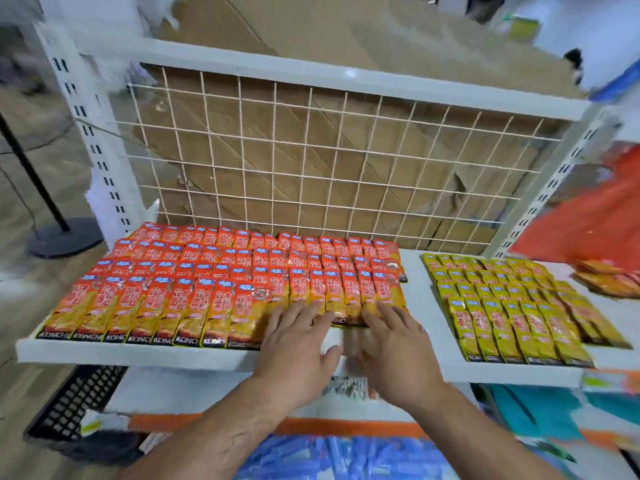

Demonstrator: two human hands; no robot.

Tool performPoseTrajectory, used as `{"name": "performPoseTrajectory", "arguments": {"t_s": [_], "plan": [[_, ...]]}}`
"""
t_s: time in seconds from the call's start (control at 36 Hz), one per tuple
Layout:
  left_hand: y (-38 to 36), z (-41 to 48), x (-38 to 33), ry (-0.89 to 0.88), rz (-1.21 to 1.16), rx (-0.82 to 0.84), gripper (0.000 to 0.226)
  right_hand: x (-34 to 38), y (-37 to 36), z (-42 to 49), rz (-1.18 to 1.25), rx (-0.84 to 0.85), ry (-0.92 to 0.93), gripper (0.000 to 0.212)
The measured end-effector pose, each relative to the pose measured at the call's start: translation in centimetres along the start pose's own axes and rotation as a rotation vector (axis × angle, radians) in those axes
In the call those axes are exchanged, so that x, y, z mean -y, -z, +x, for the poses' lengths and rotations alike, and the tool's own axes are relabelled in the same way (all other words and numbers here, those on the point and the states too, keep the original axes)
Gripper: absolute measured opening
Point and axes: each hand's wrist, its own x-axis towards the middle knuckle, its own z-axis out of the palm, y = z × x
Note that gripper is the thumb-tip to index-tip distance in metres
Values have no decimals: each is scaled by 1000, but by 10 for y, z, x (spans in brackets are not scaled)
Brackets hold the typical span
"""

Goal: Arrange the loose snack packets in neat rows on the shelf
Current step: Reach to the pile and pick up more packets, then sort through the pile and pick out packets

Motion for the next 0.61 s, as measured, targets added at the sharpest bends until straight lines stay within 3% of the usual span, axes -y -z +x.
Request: {"name": "performPoseTrajectory", "arguments": {"t_s": [0.14,0.31,0.61], "plan": [[-16,2,-80,-79,33,33,75,-75,1,-42,-3,28,-60,71],[-40,2,-187,-122,5,35,61,-167,34,-105,44,63,-124,73],[-67,22,-340,-269,29,57,78,-309,63,-179,97,45,-311,69]]}}
